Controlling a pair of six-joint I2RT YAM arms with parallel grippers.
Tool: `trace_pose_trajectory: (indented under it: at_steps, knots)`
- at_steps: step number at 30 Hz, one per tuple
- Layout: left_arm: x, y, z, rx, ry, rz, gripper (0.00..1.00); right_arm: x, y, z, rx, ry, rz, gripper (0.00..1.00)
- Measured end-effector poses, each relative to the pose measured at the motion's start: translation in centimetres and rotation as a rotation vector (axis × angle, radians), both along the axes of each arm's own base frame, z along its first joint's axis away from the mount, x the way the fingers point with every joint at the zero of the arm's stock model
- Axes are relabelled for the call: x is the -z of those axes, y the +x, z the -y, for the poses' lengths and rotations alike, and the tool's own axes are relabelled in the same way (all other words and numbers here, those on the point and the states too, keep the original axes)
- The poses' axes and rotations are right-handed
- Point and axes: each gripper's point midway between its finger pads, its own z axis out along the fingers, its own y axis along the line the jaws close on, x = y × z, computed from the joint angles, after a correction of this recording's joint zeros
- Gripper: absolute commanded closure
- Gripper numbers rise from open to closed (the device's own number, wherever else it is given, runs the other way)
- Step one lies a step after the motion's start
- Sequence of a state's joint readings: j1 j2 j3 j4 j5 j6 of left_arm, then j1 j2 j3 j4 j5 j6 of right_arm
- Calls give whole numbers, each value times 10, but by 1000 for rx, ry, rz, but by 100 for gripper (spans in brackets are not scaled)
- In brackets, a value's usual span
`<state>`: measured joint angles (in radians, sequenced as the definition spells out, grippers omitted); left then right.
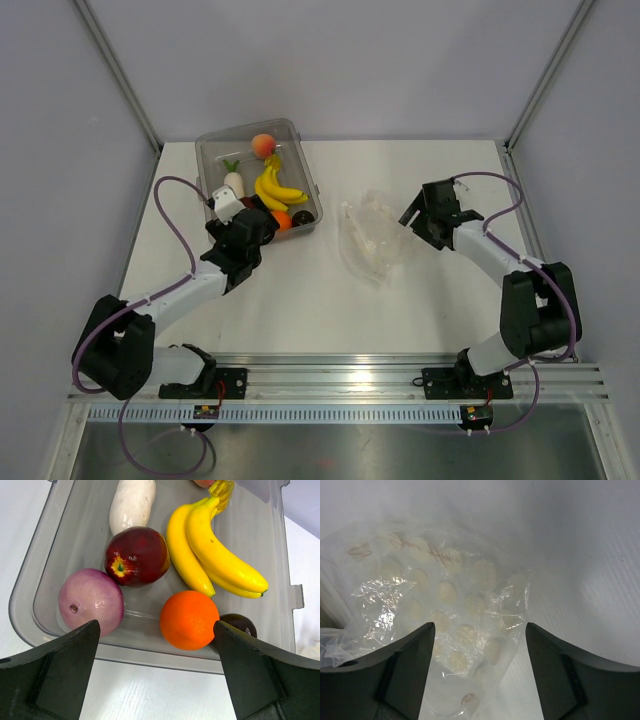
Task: Open the zip-top bag and remove the fake food
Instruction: Place the fake fruit in the bin, then reset both arms
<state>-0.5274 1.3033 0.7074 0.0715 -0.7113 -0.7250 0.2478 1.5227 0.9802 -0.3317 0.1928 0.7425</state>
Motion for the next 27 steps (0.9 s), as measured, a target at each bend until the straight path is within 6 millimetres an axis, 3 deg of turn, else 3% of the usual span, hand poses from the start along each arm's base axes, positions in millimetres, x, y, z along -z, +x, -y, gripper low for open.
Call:
trace_pose_trajectory:
  at_steps: [4, 17, 27]
  knots:
    - [-8, -1, -1, -1, -13, 19, 1, -4, -1, 0, 1, 2, 12, 0]
    - [-25, -6, 4, 21, -74, 53, 1, -53, -16, 8, -6, 11, 169, 1]
    - [-54, -26, 6, 86, -166, 151, 1, -91, -39, 11, -43, 55, 415, 1]
